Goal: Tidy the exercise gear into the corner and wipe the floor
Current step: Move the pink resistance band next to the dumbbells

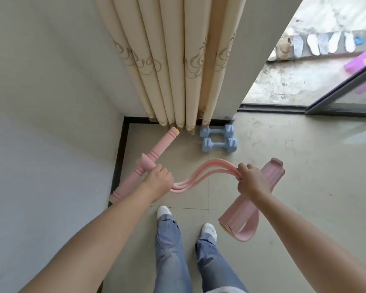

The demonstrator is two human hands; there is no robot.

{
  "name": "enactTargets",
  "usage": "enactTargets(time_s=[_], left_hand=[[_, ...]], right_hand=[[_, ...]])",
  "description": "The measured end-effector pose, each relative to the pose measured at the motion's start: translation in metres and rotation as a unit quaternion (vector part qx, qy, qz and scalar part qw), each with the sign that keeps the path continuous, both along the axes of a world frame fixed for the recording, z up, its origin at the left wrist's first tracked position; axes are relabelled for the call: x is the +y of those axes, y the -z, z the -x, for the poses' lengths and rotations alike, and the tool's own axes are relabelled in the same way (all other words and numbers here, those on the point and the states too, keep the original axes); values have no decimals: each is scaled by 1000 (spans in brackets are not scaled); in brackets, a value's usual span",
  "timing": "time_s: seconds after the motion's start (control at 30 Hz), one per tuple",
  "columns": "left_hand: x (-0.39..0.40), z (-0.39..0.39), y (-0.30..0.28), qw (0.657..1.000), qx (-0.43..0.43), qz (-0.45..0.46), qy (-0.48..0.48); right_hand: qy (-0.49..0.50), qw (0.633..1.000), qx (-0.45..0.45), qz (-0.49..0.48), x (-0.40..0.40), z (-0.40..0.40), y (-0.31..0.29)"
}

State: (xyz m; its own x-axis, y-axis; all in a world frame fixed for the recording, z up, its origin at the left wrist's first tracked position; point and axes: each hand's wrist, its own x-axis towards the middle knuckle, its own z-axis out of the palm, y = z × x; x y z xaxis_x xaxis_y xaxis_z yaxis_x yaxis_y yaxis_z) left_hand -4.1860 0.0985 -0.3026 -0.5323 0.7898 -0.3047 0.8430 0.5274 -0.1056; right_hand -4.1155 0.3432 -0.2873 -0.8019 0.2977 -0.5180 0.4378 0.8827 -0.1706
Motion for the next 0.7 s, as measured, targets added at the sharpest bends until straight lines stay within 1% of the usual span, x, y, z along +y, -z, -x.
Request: enactTargets(time_s=[0.07,0.1,0.2,0.27,0.3,0.43,0.57,0.7], left_hand=[[3,36,34,1000,-17,8,20],[5,53,63,999,-31,6,32],[9,76,111,998,-23,19,55],[14,87,159,998,-5,15,56],[15,90,185,998,-27,14,46],[21,97,291,999,-35,-28,18],[47,112,384,997,-70,3,42],[85,129,478,995,-15,-1,96]], right_hand=[[30,1000,-4,2,-1,19,29],[45,999,-9,-1,-1,29,53],[96,995,-14,10,-3,38,98],[117,993,-17,20,-4,45,144],[125,992,-23,26,-4,47,167],[151,986,-36,62,-1,50,263],[138,987,-40,74,8,55,362],[110,990,-53,67,16,71,451]])
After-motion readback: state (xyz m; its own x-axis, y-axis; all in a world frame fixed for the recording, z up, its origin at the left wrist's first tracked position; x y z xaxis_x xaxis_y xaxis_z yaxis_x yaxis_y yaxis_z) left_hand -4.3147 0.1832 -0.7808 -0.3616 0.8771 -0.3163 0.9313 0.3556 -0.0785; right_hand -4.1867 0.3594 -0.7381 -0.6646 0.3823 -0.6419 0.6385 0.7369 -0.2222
